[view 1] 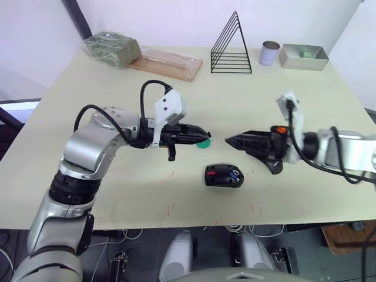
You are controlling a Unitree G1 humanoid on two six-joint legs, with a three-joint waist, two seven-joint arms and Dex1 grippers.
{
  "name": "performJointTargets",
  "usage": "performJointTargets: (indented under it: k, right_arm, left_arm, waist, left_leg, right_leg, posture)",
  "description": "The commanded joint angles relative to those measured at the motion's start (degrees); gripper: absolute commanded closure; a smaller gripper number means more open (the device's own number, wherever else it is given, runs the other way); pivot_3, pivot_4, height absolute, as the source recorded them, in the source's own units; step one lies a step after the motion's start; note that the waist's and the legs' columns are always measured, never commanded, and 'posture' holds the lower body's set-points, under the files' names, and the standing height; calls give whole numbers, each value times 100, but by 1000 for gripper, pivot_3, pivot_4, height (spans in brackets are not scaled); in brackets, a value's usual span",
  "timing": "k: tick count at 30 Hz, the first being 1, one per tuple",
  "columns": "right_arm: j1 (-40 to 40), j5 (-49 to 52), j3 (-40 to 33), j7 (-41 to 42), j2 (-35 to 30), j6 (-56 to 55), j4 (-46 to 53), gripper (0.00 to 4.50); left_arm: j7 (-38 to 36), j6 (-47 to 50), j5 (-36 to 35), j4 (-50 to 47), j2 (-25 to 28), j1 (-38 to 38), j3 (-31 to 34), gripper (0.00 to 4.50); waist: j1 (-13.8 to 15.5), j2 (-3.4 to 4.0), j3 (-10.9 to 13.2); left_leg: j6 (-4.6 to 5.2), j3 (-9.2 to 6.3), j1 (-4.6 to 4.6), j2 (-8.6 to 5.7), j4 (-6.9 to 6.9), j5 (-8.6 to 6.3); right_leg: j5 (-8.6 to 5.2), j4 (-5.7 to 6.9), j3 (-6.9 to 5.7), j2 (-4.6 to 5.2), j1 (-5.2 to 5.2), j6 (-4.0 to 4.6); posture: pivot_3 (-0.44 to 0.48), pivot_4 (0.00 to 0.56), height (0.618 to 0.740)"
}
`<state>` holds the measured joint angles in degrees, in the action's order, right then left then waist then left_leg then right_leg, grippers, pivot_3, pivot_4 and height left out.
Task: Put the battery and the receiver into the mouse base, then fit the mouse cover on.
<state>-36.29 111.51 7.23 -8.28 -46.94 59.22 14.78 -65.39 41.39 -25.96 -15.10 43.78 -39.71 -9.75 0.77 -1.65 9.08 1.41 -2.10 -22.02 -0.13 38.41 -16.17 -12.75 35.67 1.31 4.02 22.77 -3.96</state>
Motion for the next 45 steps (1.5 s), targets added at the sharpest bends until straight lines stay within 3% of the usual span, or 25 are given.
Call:
performJointTargets:
  k: [1,10,15,39,42,45]
  right_arm:
    - [-338,149,-107,-228,188,306,-274,0]
    - [-635,149,-112,-164,481,1037,-871,0]
    - [-725,149,-111,-135,643,1207,-1002,2167]
    - [-945,149,-255,-102,1017,1495,-1388,2167]
    - [-950,149,-263,-88,1058,1498,-1393,3026]
    - [-952,149,-262,-99,1091,1491,-1377,3026]
  left_arm:
    - [-273,-424,56,-7,49,-106,-18,3800]
    - [-529,-738,132,17,-22,-217,-131,3800]
    - [-540,-805,194,34,-73,-292,-191,3902]
    - [-650,-1244,513,121,-181,-253,-226,3902]
    - [-675,-1313,534,114,-177,-229,-233,3902]
    - [-701,-1431,580,95,-175,-175,-238,3902]
  waist:
    - [-3,0,0]
    - [-14,0,0]
    - [-24,0,0]
    - [-144,1,1]
    - [-150,1,1]
    - [-150,1,1]
  left_leg:
    - [0,0,0,0,0,0]
    - [1,-1,0,0,-1,0]
    - [1,-1,0,0,-1,0]
    - [1,-3,0,0,-1,0]
    - [1,-4,1,0,-1,0]
    - [1,-4,1,0,-1,0]
  right_leg:
    - [0,1,-1,0,0,0]
    - [1,3,-2,-1,0,-1]
    - [1,5,-2,-2,0,-2]
    - [1,7,-2,-2,0,-3]
    - [1,8,-2,-3,0,-3]
    - [1,8,-2,-3,1,-3]
  posture:
    - [0,150,740]
    - [0,150,740]
    - [0,150,740]
    - [0,150,740]
    - [0,150,740]
    - [0,150,740]
